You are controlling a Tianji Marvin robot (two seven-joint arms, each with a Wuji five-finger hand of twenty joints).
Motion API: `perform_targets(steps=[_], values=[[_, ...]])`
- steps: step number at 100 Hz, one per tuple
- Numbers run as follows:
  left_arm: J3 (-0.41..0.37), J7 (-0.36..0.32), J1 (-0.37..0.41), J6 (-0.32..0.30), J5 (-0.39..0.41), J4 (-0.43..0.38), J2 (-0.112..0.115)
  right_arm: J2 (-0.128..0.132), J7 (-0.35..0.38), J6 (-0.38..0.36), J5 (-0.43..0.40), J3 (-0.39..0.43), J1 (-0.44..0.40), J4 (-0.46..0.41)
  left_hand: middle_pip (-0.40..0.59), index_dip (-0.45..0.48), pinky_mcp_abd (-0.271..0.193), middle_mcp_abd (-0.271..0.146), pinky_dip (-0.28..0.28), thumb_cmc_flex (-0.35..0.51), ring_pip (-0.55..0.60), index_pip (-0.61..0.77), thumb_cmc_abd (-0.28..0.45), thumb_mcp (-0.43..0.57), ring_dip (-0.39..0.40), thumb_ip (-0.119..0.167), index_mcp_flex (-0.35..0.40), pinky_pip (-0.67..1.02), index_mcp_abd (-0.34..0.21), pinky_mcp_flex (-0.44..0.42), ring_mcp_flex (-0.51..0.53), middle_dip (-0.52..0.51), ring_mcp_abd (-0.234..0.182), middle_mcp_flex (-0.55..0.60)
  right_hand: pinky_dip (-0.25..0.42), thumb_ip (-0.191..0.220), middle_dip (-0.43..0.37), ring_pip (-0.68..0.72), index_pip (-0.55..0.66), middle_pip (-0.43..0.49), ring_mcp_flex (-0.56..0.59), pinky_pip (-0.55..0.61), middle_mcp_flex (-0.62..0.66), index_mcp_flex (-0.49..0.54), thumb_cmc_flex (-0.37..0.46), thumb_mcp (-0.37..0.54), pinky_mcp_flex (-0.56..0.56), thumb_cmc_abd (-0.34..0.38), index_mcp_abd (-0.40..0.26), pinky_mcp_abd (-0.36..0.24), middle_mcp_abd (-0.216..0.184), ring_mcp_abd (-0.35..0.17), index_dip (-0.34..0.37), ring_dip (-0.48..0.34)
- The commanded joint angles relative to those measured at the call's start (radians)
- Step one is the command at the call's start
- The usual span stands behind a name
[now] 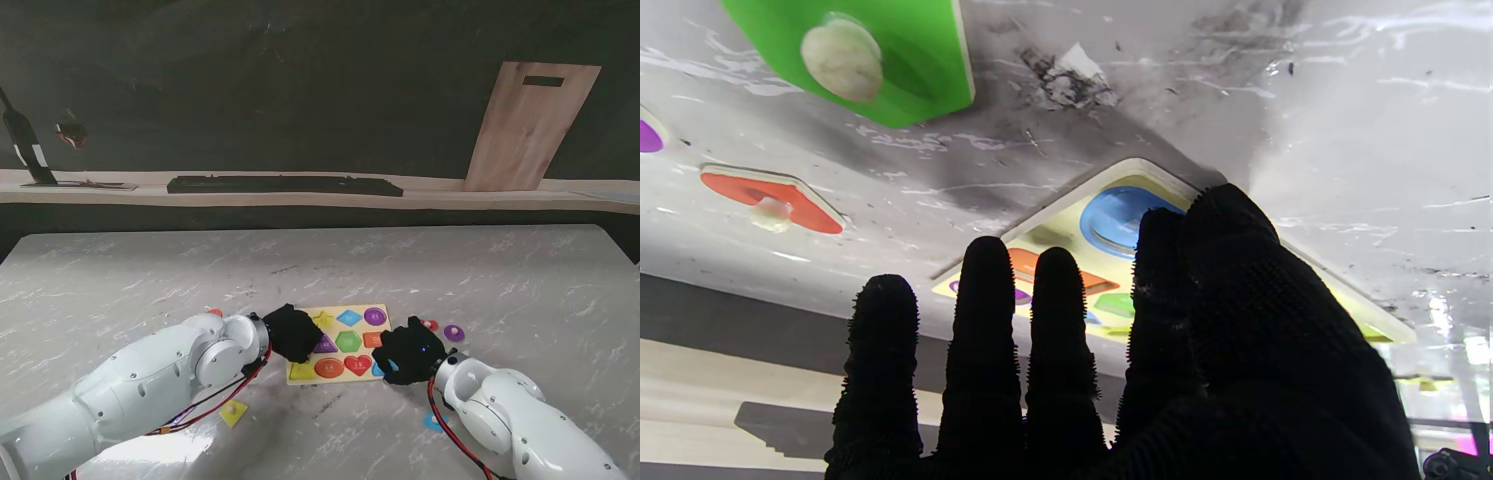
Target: Fit puzzle pieces into a puzzle board
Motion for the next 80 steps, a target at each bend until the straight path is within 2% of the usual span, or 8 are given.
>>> perform_targets(steps=[1, 46, 80], values=[[0.003, -0.010, 0.028, 0.007, 0.011, 0.001, 0.012, -0.005, 0.007, -0.008, 0.001, -0.011, -0.019, -0.004, -0.014, 0.006, -0.131, -0.008, -0.003, 0.024, -0.033, -0.015, -0.001, -0.009, -0.022, -0.039, 0.023, -0.003, -0.125, -0.015, -0.017, -0.015, 0.014, -0.014, -0.004, 0.015, 0.000, -0.010, -0.043, -0.006, 0.014, 0.013, 0.019, 0.036, 0.004, 0.011, -0.012, 0.011, -0.096, -0.014, 0.011, 0.013, -0.018, 0.004], [-0.015, 0.008, 0.039, 0.011, 0.035, -0.005, 0.015, -0.006, 0.041, -0.060, 0.007, 0.039, -0.076, -0.071, -0.016, 0.016, -0.128, -0.001, -0.011, 0.024, -0.040, -0.016, 0.014, -0.028, -0.031, -0.037, 0.009, -0.005, -0.129, -0.013, -0.014, -0.036, 0.015, -0.021, -0.004, 0.016, 0.000, -0.011, -0.045, -0.008, 0.014, 0.011, 0.024, 0.053, -0.008, 0.018, -0.011, -0.001, -0.093, -0.014, 0.013, 0.013, -0.019, 0.007], [-0.022, -0.022, 0.055, 0.012, 0.034, -0.033, 0.027, -0.006, -0.015, -0.025, -0.026, 0.023, -0.056, -0.041, 0.010, 0.049, -0.124, 0.001, -0.014, 0.010, -0.038, 0.013, 0.018, -0.057, -0.032, -0.036, 0.005, -0.003, -0.122, -0.012, -0.008, -0.042, 0.020, -0.024, -0.003, 0.013, 0.000, -0.013, -0.057, -0.012, 0.015, 0.011, 0.021, 0.020, -0.002, 0.022, -0.011, 0.013, -0.098, -0.014, 0.008, 0.012, -0.023, 0.007]])
